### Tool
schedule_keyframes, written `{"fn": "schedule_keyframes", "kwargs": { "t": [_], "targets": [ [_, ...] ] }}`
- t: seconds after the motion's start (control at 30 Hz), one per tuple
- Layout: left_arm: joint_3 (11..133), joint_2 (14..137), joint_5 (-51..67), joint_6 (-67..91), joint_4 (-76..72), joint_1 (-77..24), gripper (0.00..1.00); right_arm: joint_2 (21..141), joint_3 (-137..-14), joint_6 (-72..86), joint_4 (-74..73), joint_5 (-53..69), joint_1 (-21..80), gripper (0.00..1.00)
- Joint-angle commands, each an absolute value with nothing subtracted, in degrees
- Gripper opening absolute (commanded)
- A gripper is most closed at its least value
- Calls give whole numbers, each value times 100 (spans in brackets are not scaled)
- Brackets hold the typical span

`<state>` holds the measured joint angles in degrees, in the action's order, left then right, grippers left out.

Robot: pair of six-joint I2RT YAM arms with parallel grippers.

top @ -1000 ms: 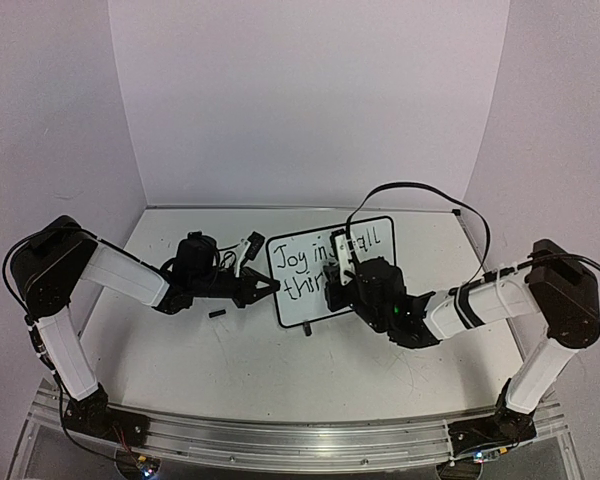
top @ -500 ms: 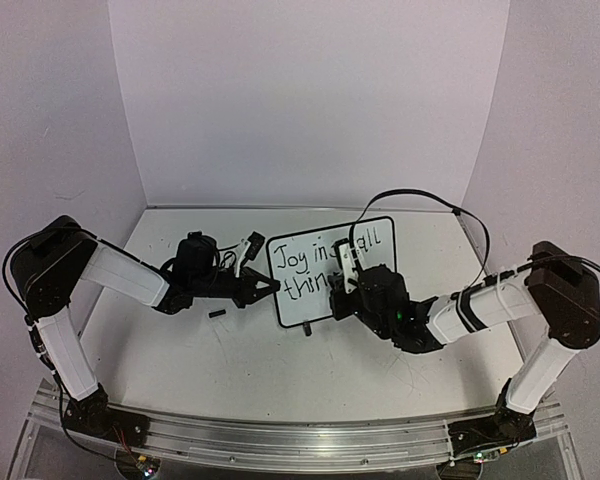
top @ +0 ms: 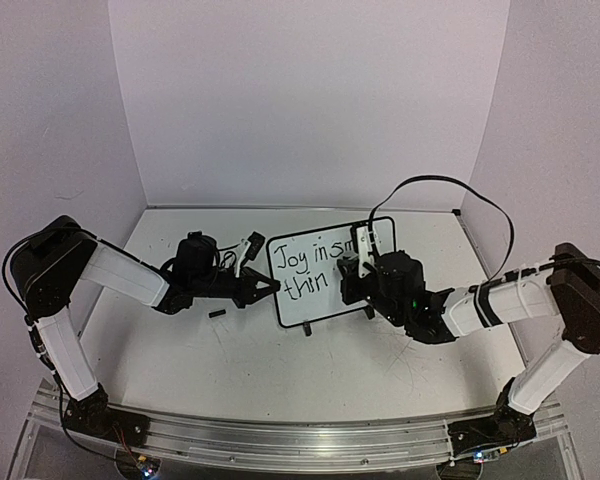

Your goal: Write a sentence on the whiteboard

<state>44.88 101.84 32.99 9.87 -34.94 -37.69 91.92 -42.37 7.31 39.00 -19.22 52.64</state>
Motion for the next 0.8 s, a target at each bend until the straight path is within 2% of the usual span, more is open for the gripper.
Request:
{"fn": "schedule_keyframes", "kwargs": {
  "t": [0.0, 0.77],
  "targets": [
    [4434, 10114, 2751, 598, -3006, -3674, 0, 9273, -4333, 727, 4052, -1994, 5266, 0],
    [4470, 10128, 2784, 589, -2996, -3665, 0, 9506, -4572, 527, 4071, -2066, 5273, 0]
  ]
}}
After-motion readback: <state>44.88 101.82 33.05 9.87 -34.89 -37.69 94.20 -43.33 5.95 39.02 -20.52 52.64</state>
